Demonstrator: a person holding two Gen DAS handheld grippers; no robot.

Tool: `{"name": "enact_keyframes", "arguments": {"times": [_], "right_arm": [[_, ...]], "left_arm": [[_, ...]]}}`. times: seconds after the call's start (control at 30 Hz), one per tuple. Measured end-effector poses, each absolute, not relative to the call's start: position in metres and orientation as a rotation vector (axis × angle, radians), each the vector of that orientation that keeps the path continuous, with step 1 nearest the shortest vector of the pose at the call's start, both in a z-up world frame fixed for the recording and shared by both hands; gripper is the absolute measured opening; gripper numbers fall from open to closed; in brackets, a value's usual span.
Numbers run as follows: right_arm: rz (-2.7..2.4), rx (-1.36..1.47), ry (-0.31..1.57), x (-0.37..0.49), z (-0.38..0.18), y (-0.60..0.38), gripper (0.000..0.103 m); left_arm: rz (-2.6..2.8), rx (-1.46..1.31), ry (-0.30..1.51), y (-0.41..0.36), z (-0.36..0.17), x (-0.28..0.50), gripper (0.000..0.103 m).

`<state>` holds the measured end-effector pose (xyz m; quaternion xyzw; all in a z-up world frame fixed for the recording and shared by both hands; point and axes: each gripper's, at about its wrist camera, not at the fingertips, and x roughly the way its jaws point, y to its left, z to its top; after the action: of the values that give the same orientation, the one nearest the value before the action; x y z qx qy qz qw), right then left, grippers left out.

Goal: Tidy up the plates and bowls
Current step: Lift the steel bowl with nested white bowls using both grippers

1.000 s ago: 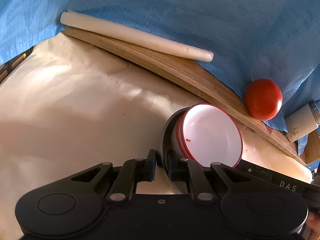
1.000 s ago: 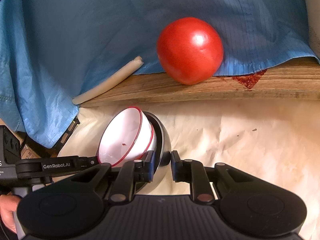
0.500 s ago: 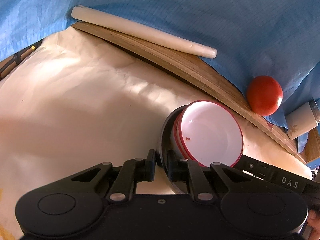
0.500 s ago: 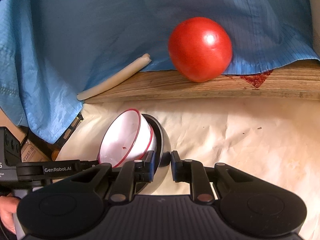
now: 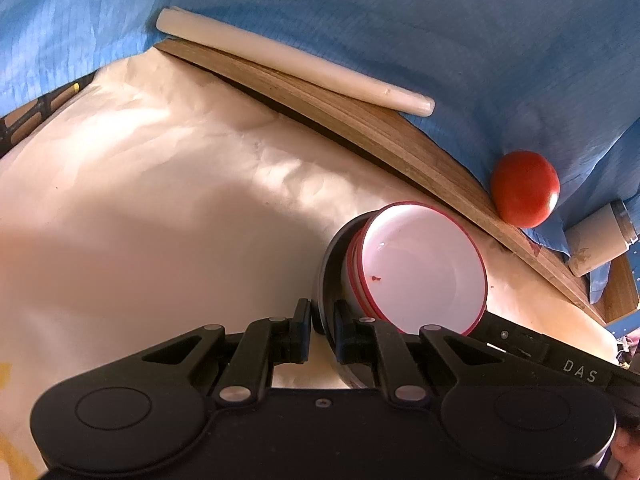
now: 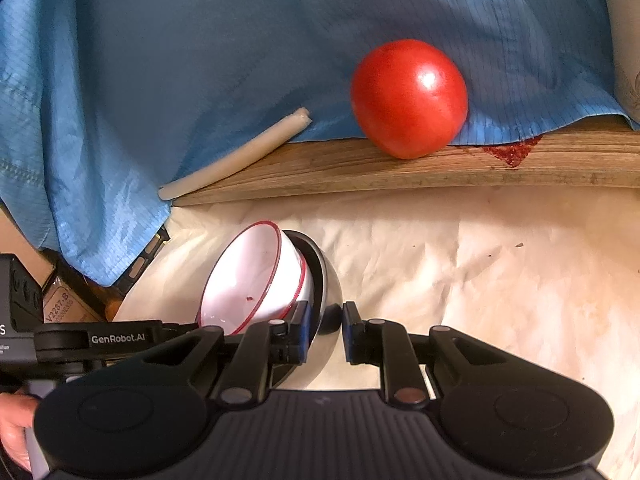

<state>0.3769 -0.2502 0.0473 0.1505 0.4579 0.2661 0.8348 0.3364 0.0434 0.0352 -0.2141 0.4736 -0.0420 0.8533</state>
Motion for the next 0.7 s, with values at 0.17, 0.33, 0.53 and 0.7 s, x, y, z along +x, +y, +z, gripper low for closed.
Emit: {"name": "enact_keyframes", "arguments": {"times": [0.17, 0.33, 0.53, 0.7], "right_arm": [[0.567, 0.322, 0.967, 0.375, 0.049, -0.250, 0.019], [0.571, 0.320, 0.958, 0.371, 0.054, -0.247, 0.019], [0.577, 0.311, 0.947, 0.364, 0.063, -0.245, 0.019], [0.580, 0.306, 0.938, 0.357, 0.070, -0.245, 0.019]], "left_arm": [[-0.087, -0.454, 0.980, 0.048, 0.040, 0.334, 0.010], [-0.092, -0.457, 0.971, 0.052, 0.044, 0.329, 0.010], [-0.094, -0.455, 0.958, 0.056, 0.049, 0.320, 0.010], [-0.094, -0.454, 0.946, 0.059, 0.054, 0.313, 0.010]]}}
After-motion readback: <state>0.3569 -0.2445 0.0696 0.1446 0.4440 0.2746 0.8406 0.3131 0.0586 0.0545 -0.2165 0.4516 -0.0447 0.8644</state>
